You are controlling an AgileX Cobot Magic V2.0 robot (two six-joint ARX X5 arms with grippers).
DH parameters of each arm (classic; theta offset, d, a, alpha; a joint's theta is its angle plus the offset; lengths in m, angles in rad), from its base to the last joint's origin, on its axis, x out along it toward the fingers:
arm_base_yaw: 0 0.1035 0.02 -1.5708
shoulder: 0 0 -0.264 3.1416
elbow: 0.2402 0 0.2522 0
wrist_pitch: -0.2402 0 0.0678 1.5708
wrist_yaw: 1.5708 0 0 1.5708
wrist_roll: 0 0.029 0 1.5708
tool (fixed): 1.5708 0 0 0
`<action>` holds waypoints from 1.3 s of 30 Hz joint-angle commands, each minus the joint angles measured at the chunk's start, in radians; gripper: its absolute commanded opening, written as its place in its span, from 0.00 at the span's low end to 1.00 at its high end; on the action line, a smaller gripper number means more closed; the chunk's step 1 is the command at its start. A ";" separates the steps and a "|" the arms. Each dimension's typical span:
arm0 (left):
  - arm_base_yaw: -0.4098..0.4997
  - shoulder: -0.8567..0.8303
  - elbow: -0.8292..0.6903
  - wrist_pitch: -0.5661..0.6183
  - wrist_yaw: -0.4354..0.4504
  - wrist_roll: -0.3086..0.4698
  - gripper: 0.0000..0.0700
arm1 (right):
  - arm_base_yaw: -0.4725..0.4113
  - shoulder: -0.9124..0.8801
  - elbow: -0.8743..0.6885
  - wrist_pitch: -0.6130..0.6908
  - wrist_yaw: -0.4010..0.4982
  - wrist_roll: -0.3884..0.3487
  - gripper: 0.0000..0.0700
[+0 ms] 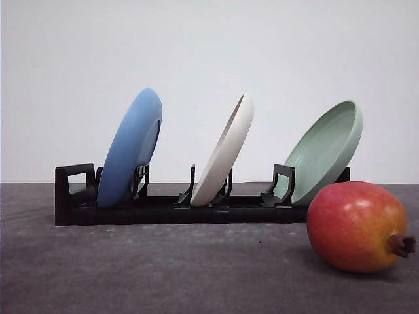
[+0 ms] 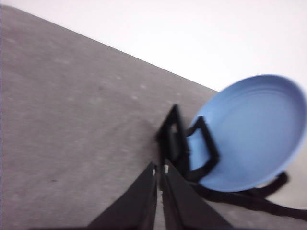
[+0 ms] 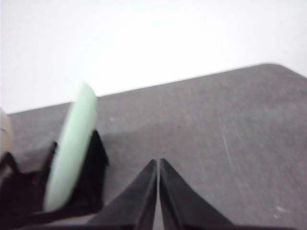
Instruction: Place pomegranate in white plate
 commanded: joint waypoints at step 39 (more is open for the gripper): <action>-0.165 0.702 0.763 -0.217 0.696 0.369 0.22 | 0.000 0.589 0.686 -0.259 -0.792 -0.158 0.10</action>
